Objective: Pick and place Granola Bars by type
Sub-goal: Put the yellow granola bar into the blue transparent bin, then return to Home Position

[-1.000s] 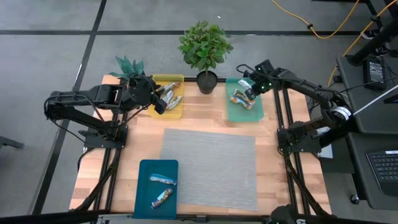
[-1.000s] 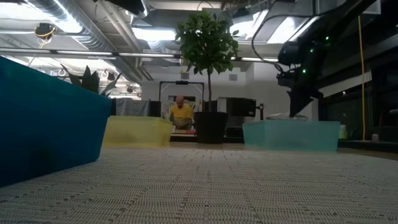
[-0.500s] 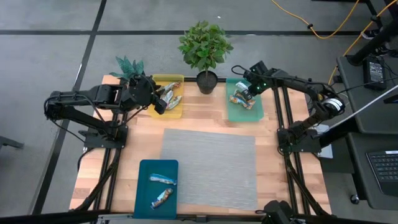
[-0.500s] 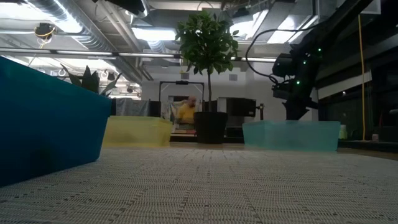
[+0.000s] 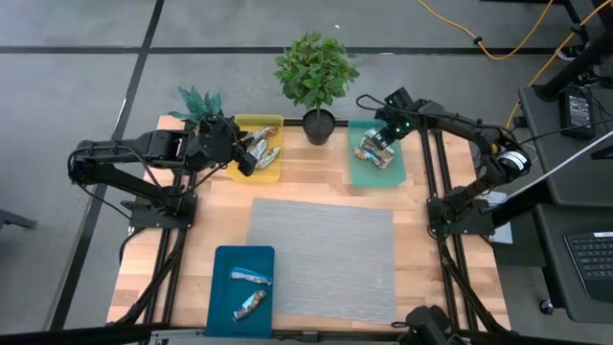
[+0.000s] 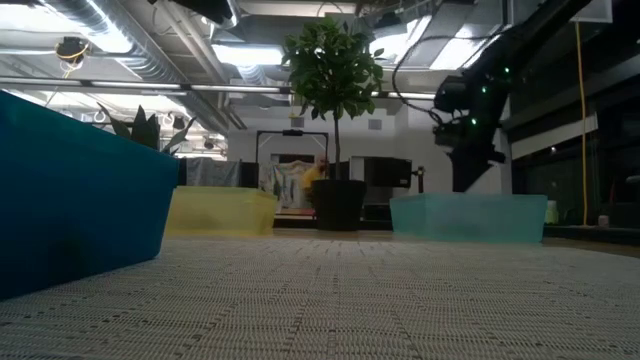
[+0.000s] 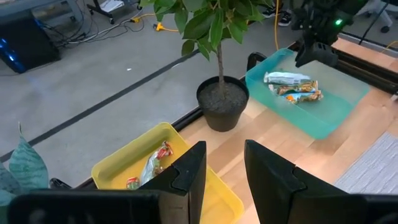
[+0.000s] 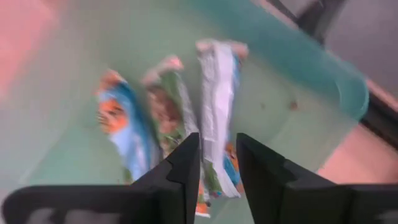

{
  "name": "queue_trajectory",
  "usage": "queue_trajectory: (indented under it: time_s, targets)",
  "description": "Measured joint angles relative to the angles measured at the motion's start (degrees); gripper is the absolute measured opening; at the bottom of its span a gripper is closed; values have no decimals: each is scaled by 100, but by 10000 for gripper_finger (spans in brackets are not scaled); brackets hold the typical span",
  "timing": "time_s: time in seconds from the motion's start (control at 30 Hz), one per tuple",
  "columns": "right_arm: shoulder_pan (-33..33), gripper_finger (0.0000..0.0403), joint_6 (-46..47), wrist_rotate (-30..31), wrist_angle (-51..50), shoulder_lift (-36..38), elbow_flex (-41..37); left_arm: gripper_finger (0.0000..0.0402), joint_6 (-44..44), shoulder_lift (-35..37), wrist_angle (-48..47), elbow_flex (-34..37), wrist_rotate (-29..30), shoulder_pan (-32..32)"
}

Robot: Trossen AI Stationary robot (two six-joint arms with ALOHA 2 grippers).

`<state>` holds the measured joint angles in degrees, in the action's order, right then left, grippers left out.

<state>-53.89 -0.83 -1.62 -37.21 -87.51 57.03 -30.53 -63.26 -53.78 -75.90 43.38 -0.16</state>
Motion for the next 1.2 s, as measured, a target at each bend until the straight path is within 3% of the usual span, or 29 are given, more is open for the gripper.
queue_trajectory:
  time_s: [0.17, 0.3, 0.47, 0.6, 0.73, 1.0, 1.2]
  targets:
    - [102, 112, -236, -721, -253, 116, 534, 102, -174, 242, -2, 0, -217, -2]
    - [389, 84, -554, -1019, -325, 450, 853, 94, -120, 646, -51, 0, -286, -136]
    - [887, 17, -1202, -1090, -318, 1051, 1175, 25, 395, 1314, -50, 0, -590, -416]
    - [1354, 10, -1599, -1203, -196, 1670, 1257, 3, 742, 1827, 232, 210, -1026, -574]
    - [1783, 6, -1767, -1205, -13, 2374, 1257, 1, 1087, 2490, 1547, 1215, -1610, -662]
    - [2336, 8, -1847, -1203, 108, 3408, 1257, 1, 1019, 4258, 4841, 4470, -3065, -437]
    - [2540, 5, -1546, -1201, 112, 3669, 1257, 1, 431, 6095, 5233, 6011, -2947, -140]
